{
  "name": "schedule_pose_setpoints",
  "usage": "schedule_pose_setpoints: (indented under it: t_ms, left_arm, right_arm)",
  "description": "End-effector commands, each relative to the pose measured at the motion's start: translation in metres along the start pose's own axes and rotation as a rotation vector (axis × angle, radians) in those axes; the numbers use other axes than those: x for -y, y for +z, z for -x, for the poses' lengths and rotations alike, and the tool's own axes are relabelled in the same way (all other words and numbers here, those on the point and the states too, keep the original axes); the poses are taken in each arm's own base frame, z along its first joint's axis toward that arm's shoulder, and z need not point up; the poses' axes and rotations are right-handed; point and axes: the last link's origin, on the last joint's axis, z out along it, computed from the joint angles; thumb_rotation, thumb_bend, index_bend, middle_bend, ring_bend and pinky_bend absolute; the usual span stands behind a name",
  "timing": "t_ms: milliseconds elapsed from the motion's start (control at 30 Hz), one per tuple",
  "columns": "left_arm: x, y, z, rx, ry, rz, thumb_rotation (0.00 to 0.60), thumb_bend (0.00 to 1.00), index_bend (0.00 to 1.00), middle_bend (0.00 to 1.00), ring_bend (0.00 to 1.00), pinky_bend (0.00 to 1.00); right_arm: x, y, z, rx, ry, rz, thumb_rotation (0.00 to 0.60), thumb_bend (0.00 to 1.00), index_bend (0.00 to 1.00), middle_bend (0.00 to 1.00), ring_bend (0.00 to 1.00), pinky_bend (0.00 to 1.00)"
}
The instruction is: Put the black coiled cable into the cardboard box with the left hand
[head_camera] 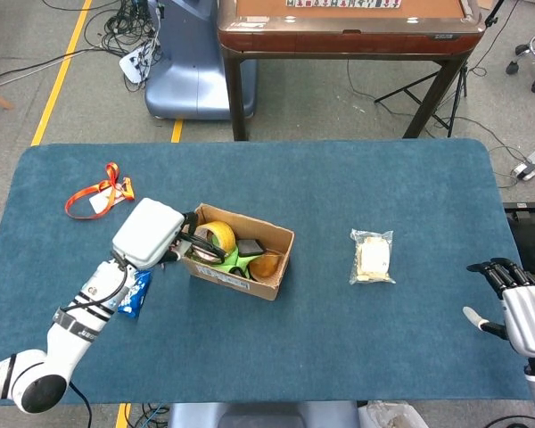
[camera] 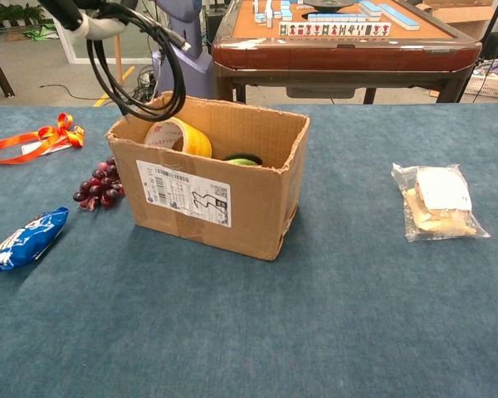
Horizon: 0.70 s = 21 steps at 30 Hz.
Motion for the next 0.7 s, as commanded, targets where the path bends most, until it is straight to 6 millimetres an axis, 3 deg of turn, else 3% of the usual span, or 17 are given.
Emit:
schedule_pose_setpoints:
  t_ms: [33, 233, 533, 633, 700]
  left_arm:
    - [-0.008, 0.012, 0.007, 0.005, 0.018, 0.021, 0.600, 0.38, 0.63, 1.00, 0.97, 1.00]
    - [-0.019, 0.028, 0.015, -0.017, -0.009, 0.037, 0.600, 0.38, 0.63, 1.00, 0.97, 1.00]
    - [-0.019, 0.038, 0.033, 0.002, -0.025, 0.027, 0.600, 0.38, 0.62, 1.00, 0.95, 1.00]
    - [-0.017, 0.037, 0.037, 0.019, -0.015, 0.023, 0.600, 0.37, 0.50, 1.00, 0.94, 1.00]
    - [-0.015, 0.036, 0.037, 0.024, -0.016, 0.019, 0.600, 0.34, 0.35, 1.00, 0.93, 1.00]
  right_arm:
    - [0.000, 0.000, 0.000, 0.000, 0.000, 0.001, 0.600, 0.00, 0.33, 0.36, 0.23, 0.44]
    - [-0.002, 0.000, -0.003, -0.009, 0.004, 0.006, 0.600, 0.00, 0.33, 0.36, 0.23, 0.44]
    - [-0.002, 0.000, -0.004, -0.011, 0.005, 0.006, 0.600, 0.00, 0.33, 0.36, 0.23, 0.44]
    - [-0.003, 0.000, -0.004, -0.010, 0.004, 0.007, 0.600, 0.00, 0.33, 0.36, 0.23, 0.44]
    - [-0.002, 0.000, -0.003, -0.008, 0.003, 0.007, 0.600, 0.00, 0.33, 0.36, 0.23, 0.44]
